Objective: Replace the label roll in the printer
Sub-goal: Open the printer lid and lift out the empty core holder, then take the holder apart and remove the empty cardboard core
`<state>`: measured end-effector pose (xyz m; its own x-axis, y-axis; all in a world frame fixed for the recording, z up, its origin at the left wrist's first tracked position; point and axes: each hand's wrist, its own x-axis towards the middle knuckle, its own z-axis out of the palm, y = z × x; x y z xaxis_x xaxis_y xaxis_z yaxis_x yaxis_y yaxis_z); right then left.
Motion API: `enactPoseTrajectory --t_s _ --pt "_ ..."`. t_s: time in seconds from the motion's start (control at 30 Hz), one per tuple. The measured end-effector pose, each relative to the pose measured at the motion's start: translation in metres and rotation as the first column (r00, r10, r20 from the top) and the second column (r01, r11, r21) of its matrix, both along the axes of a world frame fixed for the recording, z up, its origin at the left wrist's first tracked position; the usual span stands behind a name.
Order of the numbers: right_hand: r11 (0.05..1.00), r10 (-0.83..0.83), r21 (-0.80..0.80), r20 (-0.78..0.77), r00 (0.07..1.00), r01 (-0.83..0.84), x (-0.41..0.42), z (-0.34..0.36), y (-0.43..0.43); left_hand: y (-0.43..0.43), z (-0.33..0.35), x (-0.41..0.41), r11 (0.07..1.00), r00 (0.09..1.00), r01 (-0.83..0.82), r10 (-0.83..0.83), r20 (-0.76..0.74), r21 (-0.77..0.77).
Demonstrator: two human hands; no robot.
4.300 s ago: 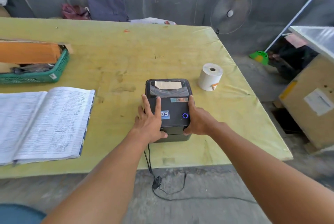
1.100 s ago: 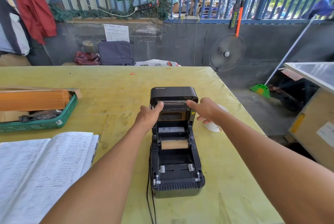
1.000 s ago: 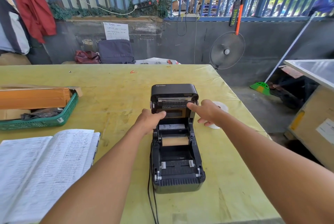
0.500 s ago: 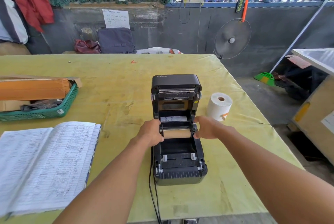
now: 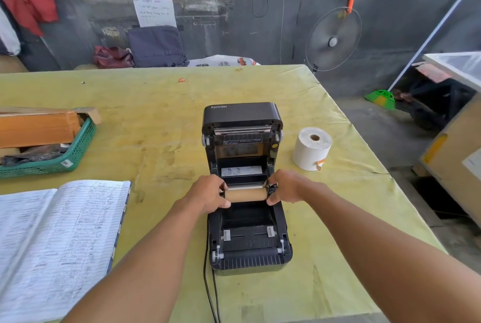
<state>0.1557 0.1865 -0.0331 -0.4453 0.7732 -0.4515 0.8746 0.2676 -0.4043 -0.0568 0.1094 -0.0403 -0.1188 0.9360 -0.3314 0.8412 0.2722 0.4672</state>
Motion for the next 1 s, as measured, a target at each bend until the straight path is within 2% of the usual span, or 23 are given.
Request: enactPoseTrajectory --t_s 0.17,0.27,0.37,0.5,0.63,0.73,0.87,1.0 --pt "0.987 -0.104 -0.131 -0.096 0.990 0.091 0.010 0.024 0.002 0.003 0.023 -0.008 0.999 0.998 0.016 -0.019 0.056 0.047" --pt "0.969 -0.158 -0.218 -0.171 0.973 0.119 0.019 0.047 -0.005 -0.002 0.039 -0.009 0.994 0.968 -0.087 0.069 0.241 0.064" --pt "0.938 -0.244 -0.313 -0.285 0.927 0.150 0.024 0.065 -0.019 -0.011 0.051 0.005 0.966 0.854 -0.258 0.215 0.473 0.027" --pt "0.930 -0.309 -0.315 -0.388 0.869 0.190 0.033 0.075 -0.045 -0.030 0.054 0.027 0.948 0.753 -0.317 0.244 0.612 0.012" --pt "0.882 -0.432 -0.395 -0.465 0.773 0.255 0.063 0.067 -0.074 -0.049 0.044 0.050 0.936 0.503 -0.344 0.256 0.825 -0.080" --pt "0.852 -0.490 -0.438 -0.473 0.732 0.287 0.090 0.054 -0.096 -0.062 0.032 0.076 0.934 0.409 -0.339 0.252 0.877 -0.111" --pt "0.798 -0.579 -0.492 -0.464 0.670 0.349 0.128 0.037 -0.114 -0.073 0.018 0.119 0.925 0.394 -0.356 0.275 0.877 -0.130" --pt "0.779 -0.601 -0.512 -0.449 0.661 0.361 0.167 0.029 -0.117 -0.073 0.009 0.151 0.932 0.388 -0.330 0.278 0.879 -0.150"
